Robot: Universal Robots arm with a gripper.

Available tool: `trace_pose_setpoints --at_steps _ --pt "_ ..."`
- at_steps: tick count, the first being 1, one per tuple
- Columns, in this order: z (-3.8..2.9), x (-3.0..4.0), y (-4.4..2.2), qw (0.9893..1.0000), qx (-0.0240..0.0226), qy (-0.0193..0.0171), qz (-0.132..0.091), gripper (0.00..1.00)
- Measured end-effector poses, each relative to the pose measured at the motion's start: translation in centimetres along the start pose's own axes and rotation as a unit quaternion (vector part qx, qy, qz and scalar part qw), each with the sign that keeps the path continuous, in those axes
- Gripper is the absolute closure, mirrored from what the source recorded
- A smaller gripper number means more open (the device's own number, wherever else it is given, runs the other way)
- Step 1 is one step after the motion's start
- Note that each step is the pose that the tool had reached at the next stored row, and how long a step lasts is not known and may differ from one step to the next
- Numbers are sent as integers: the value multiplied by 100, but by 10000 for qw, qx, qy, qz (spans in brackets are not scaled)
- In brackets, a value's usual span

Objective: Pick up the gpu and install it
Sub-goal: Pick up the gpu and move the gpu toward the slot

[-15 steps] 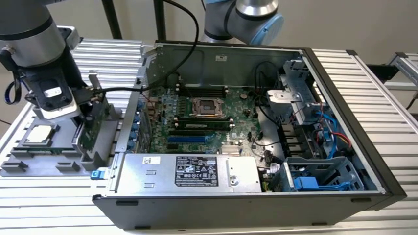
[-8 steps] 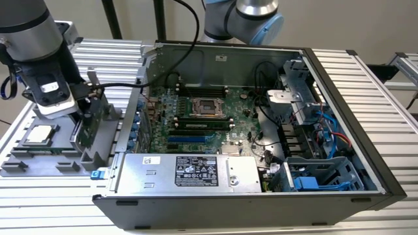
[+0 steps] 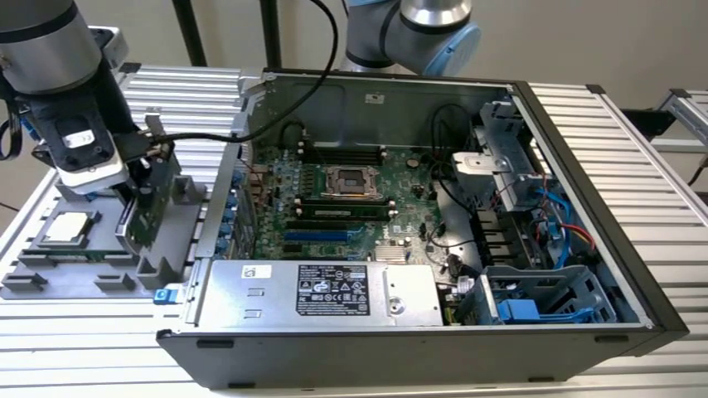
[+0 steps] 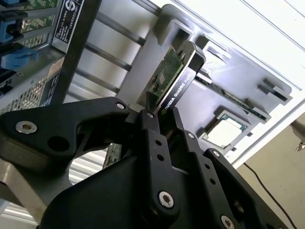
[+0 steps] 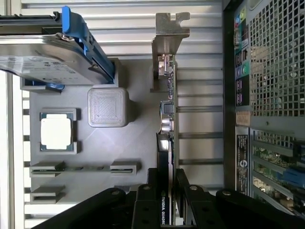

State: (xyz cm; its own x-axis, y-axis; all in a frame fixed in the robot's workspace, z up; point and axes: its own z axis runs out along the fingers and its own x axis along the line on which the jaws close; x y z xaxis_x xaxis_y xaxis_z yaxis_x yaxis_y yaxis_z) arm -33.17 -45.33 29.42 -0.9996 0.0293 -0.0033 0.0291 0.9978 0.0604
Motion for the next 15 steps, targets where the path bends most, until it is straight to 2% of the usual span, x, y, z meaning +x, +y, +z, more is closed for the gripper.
trace_pose_setpoints --at_steps 15 --pt "-180 -1 11 10000 -11 1 0 100"
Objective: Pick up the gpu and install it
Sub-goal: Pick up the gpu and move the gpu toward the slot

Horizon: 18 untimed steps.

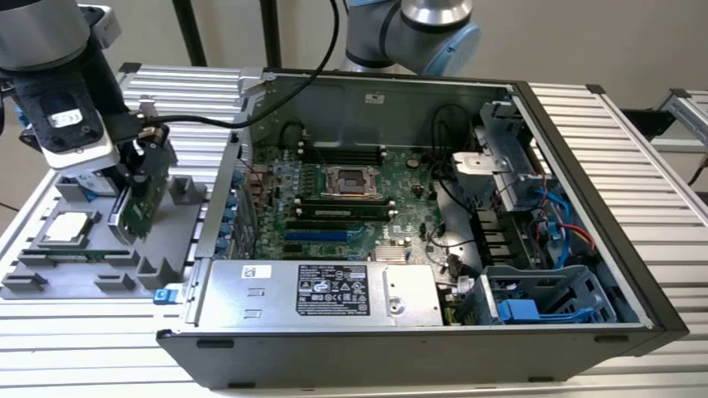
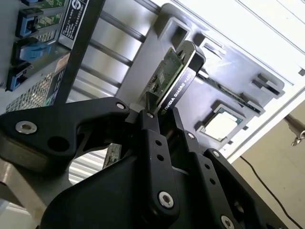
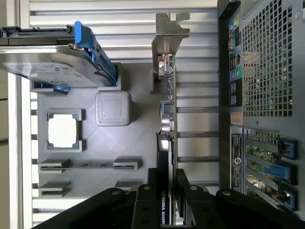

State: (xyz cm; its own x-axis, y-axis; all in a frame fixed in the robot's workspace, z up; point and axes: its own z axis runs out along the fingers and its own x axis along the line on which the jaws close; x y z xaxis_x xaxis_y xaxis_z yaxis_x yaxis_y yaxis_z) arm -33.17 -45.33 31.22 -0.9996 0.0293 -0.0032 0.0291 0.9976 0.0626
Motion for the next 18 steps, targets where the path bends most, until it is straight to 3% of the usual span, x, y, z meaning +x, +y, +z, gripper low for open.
trace_pose_setpoints --at_steps 18 --pt "-145 -1 9 10000 -42 1 0 100"
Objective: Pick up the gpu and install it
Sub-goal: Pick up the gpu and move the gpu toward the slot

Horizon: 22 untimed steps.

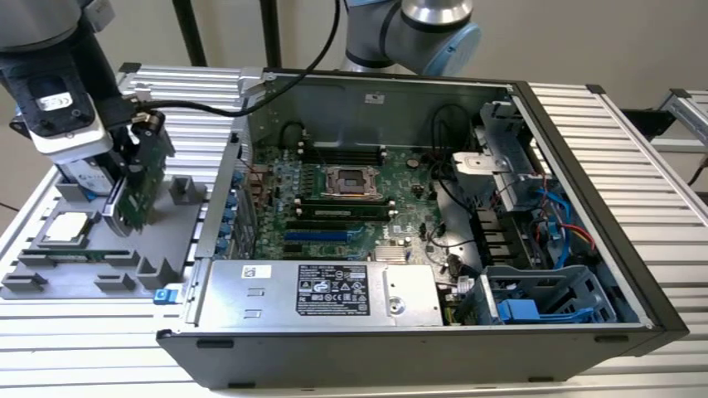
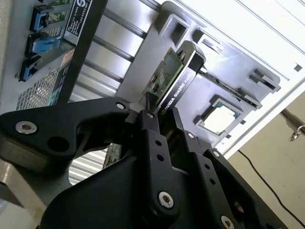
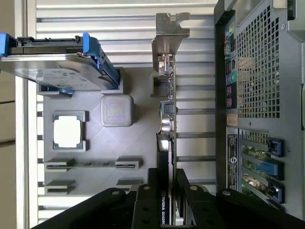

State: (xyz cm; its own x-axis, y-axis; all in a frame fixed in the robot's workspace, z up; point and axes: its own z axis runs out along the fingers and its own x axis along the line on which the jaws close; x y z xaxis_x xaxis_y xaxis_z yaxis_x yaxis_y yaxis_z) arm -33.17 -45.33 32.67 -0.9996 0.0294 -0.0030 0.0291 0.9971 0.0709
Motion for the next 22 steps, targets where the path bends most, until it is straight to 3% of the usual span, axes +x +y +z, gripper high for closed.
trace_pose_setpoints --at_steps 22 --pt "-212 -1 15 10000 -51 2 0 100"
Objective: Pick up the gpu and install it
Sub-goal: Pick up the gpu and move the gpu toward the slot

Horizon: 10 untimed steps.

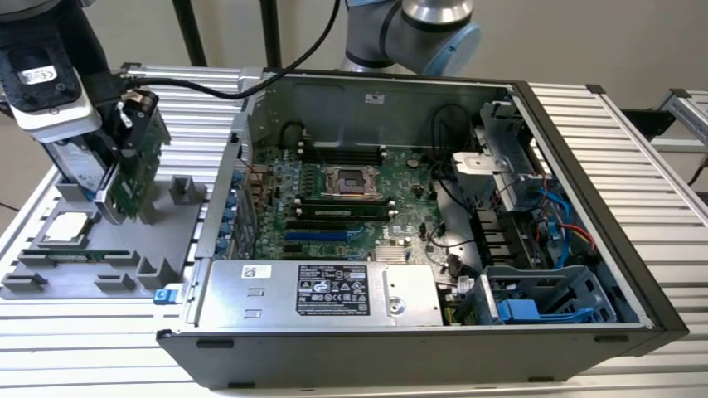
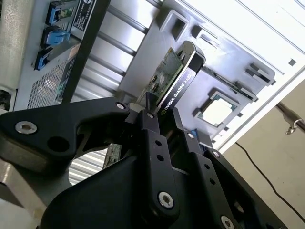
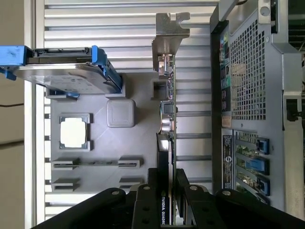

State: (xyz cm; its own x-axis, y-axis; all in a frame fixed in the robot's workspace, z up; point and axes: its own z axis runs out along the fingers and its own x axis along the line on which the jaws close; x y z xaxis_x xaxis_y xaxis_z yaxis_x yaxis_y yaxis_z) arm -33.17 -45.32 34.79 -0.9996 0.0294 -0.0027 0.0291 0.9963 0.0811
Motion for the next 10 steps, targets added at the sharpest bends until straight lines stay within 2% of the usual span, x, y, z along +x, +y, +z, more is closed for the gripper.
trace_pose_setpoints --at_steps 10 --pt "-124 0 10 10000 -24 0 0 100"
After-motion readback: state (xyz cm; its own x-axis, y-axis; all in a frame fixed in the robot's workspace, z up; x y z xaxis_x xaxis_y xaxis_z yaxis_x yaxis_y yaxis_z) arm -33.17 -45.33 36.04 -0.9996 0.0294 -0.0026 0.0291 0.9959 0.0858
